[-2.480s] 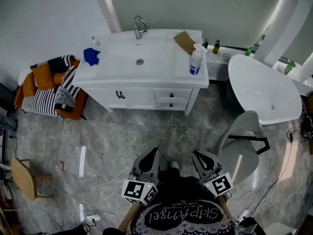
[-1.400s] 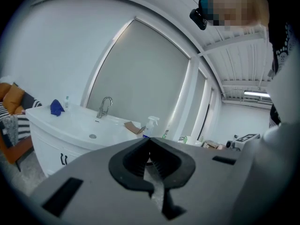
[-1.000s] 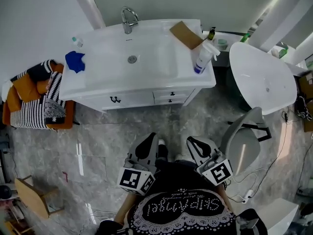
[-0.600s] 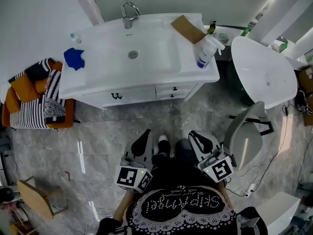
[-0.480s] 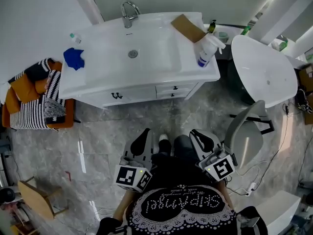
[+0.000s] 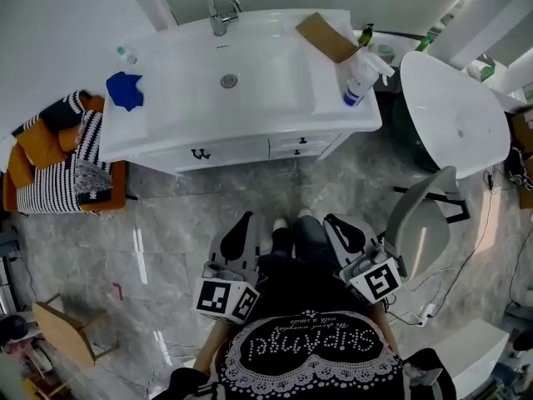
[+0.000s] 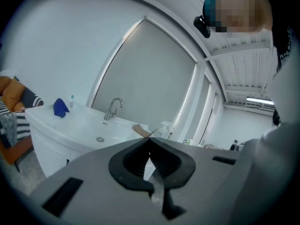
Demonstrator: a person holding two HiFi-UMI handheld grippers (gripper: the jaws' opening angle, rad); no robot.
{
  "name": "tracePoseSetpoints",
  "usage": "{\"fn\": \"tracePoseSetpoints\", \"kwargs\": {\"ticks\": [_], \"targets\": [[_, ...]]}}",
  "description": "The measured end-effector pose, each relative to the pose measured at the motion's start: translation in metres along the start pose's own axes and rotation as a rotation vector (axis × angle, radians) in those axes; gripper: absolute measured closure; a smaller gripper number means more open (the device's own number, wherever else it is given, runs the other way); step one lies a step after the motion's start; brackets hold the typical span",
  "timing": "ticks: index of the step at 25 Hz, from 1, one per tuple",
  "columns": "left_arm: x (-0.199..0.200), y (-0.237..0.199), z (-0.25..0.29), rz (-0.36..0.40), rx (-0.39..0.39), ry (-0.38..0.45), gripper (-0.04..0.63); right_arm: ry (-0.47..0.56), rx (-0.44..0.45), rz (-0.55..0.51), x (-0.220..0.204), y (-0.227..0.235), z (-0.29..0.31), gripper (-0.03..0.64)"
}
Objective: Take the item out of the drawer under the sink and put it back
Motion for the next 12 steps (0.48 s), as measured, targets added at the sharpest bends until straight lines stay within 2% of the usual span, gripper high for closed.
{"fn": "tracePoseSetpoints", "kwargs": {"ticks": [12], "targets": [[0.0, -0.014, 0.018, -0.027, 0.086, -0.009, 0.591, -0.042, 0.046, 0.029, -0.001, 0.02, 0.027, 0.597]]}}
Point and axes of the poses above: the fingertips, and each gripper's own axes: z forward along the fingers, y to its right, x out of its top, the point moved 8 cm from there along -z, backward along the fingers, and after that the axes turned 7 degrees about y, right-handed, at the moved point
